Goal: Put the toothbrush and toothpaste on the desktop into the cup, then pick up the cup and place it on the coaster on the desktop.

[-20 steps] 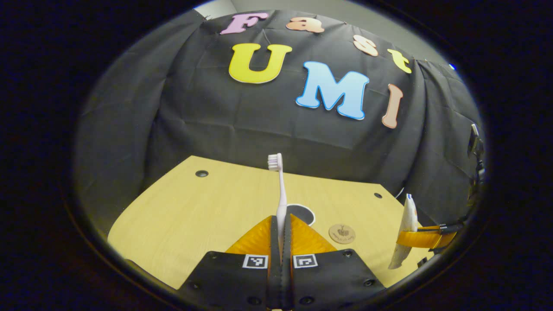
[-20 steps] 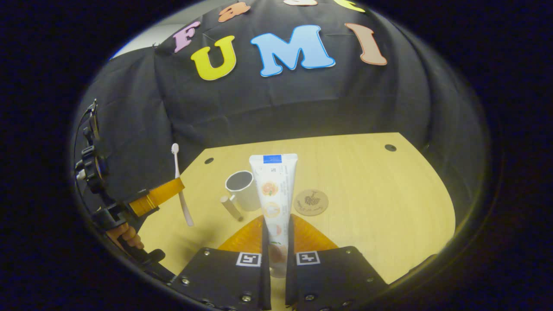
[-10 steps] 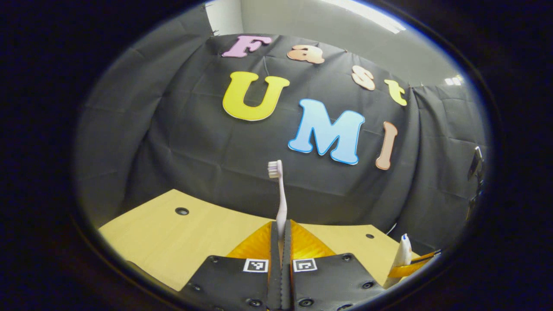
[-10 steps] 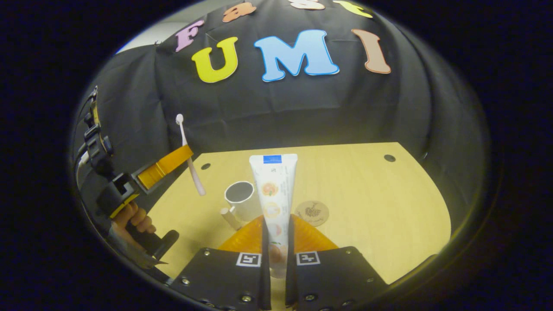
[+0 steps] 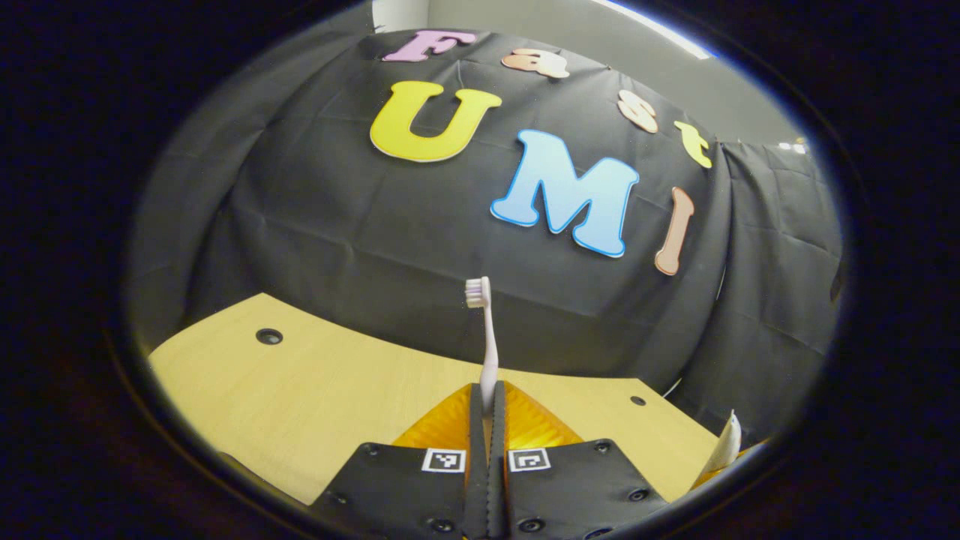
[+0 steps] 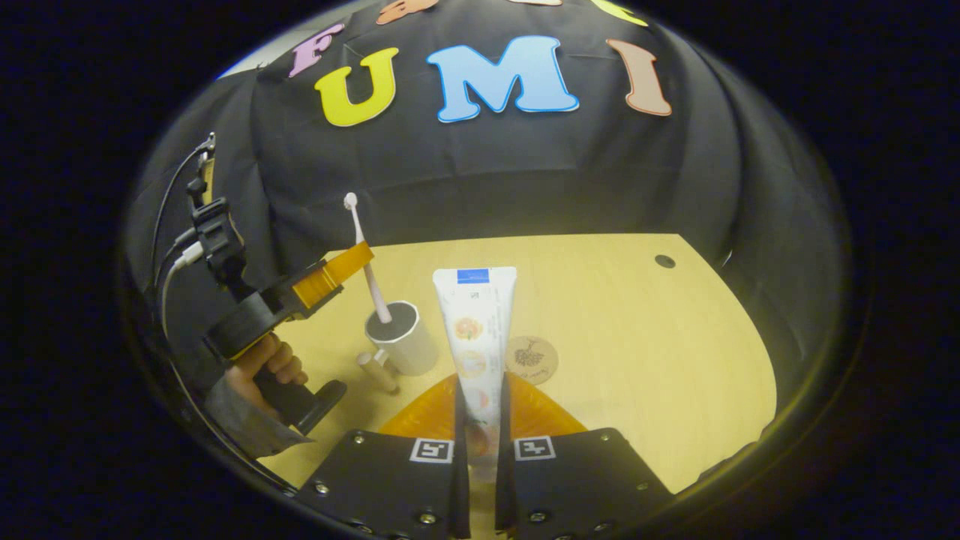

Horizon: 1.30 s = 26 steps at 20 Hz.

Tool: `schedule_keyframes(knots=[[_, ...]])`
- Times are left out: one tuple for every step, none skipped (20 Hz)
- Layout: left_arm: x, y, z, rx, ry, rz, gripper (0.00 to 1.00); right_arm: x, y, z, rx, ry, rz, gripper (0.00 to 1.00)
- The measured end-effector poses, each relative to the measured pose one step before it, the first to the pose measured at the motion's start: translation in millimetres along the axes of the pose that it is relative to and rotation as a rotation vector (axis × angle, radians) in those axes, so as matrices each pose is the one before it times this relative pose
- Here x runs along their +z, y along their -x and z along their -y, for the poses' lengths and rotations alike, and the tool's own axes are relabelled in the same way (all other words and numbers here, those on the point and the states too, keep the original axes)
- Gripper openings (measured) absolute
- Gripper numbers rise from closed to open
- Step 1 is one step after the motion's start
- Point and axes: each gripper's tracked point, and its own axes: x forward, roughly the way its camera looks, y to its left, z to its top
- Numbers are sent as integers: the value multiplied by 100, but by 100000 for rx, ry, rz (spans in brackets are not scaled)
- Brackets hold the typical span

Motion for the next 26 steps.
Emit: schedule_keyframes(knots=[[-758, -274, -110, 472, -874, -1263, 7, 3, -111, -42, -17, -313, -585, 15], [-769, -319, 80, -117, -821, -1416, 7, -95, -126, 38, -152, -198, -306, 14], [-667, -68, 20, 259, -1156, -1528, 7, -19, -80, -23, -22, -64, -348, 14], [-693, -36, 96, 8, -1329, -1331, 12, -82, -19, -30, 37, -96, -192, 15], [-422, 60, 117, 213, -975, -396, 6, 0, -68, -53, 292, -146, -129, 15], [-454, 122, 129, -209, -749, -677, 7, -115, -124, -65, 532, -201, -219, 14], [-206, 123, 159, 52, -499, -716, 8, -43, -59, -55, 462, -192, -333, 15], [-430, 238, 231, -898, -152, -937, 9, -98, -155, -32, 356, -71, -368, 15], [19, 258, 99, -81, -477, -553, 13, -14, -48, -63, 533, 158, -286, 15], [-124, 94, -230, 506, -263, 34, 12, -37, -59, -59, 669, 381, -160, 15], [91, 193, 189, -902, 720, -147, 17, 34, -22, -40, 637, 249, -122, 15], [-26, 334, 27, -210, 809, -429, 18, -56, -55, -46, 759, 137, -98, 14], [-218, 266, 203, -216, 484, -1147, 29, 69, -18, -71, 675, -29, -34, 14], [-455, 275, -130, 279, 390, -1402, 34, 80, -76, -185, 829, -9, 76, 14], [-229, 374, -48, -5, 1061, -745, 47, 367, -186, -217, 936, -34, 330, 14], [229, 313, -33, -109, 1238, -68, 59, 756, -449, -362, 1260, 236, 774, 14], [141, 480, -246, 1480, 298, 235, 70, 627, -386, -276, 1041, 609, 904, 15], [219, 340, -351, 1640, -335, 215, 82, 612, -401, -244, 1033, 947, 1235, 15], [301, 539, -376, 1282, -487, 412, 94, 847, -449, -390, 1576, 1201, 1589, 15], [187, 546, -364, 1268, -936, -54, 93, 724, -577, -465, 1616, 1038, 1903, 15], [111, 549, -283, 965, -960, -256, 93, 784, -649, -531, 1976, 966, 1828, 14], [136, 408, -372, 1147, -1098, -338, 93, 701, -722, -568, 2038, 988, 1797, 14], [142, 539, -324, 635, -658, -364, 93, 769, -706, -536, 1907, 969, 1784, 14], [126, 462, -371, 849, -254, -433, 93, 745, -872, -587, 2036, 899, 2315, 14], [182, 351, -392, 1124, 87, -315, 93, 720, -767, -501, 1791, 688, 2021, 14], [46, 413, -389, 682, 442, -455, 94, 600, -798, -490, 2003, 508, 2483, 15]])
